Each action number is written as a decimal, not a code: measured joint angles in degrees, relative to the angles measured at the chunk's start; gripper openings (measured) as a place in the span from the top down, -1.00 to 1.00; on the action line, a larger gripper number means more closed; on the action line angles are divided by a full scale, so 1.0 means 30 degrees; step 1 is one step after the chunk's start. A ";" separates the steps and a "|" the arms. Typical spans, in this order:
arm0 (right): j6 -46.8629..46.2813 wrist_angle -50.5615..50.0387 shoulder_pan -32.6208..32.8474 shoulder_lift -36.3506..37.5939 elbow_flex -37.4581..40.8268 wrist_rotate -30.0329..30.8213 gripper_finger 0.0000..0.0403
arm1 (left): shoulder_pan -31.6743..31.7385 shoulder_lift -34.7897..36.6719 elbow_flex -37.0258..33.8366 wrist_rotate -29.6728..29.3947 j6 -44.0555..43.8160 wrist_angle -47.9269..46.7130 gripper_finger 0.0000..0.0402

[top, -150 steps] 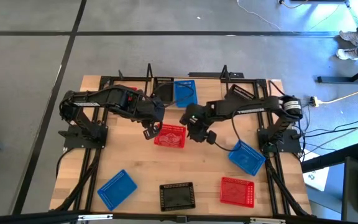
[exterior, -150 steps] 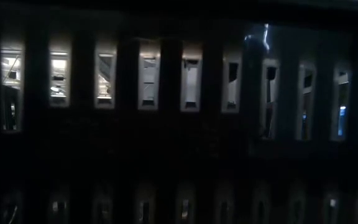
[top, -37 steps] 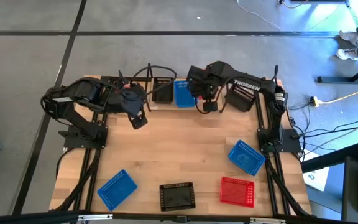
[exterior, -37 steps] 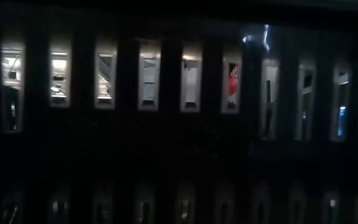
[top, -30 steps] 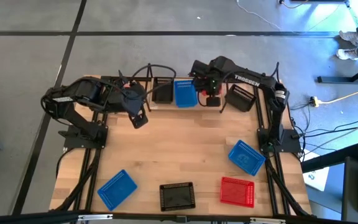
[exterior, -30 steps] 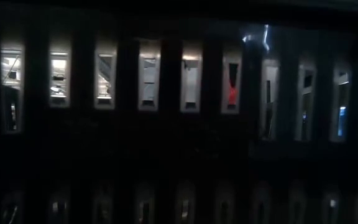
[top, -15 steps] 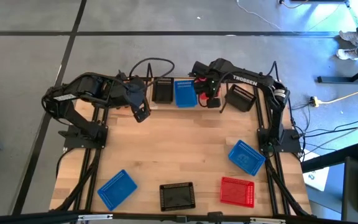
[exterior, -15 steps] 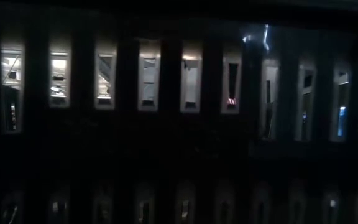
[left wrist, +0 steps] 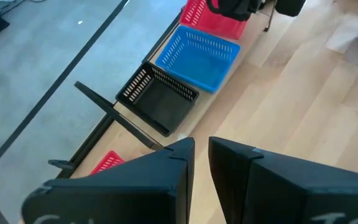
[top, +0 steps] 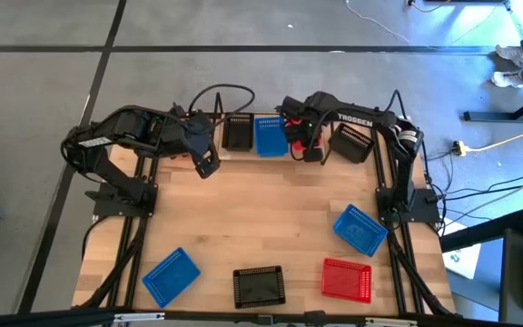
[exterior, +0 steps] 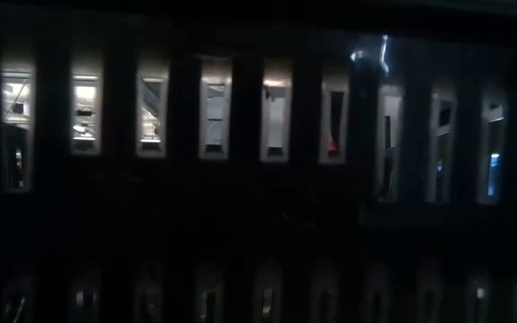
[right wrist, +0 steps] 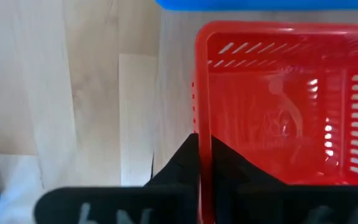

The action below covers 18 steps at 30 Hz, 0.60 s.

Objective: Stack baskets on shelf by color
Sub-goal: Put the middle red bin on the shelf, then stack the right blue bin on top of the blue bin on the shelf

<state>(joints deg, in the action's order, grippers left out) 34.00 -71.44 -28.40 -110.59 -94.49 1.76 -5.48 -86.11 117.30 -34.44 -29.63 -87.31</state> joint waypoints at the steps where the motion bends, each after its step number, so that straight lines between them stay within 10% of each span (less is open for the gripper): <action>1: -0.0003 -0.0015 0.0000 0.0000 0.0130 -0.0001 0.90 | 0.0000 0.0000 0.0000 0.0000 0.0000 0.0000 0.81; 18: -0.0740 -0.1981 0.0051 -0.0007 -0.1290 0.0030 0.58 | 0.0000 0.0000 0.0000 -0.0001 -0.0257 -0.0009 0.81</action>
<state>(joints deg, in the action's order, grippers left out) 31.78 -77.38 -28.25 -110.61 -98.36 1.85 -5.48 -86.11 117.30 -34.44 -30.40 -87.33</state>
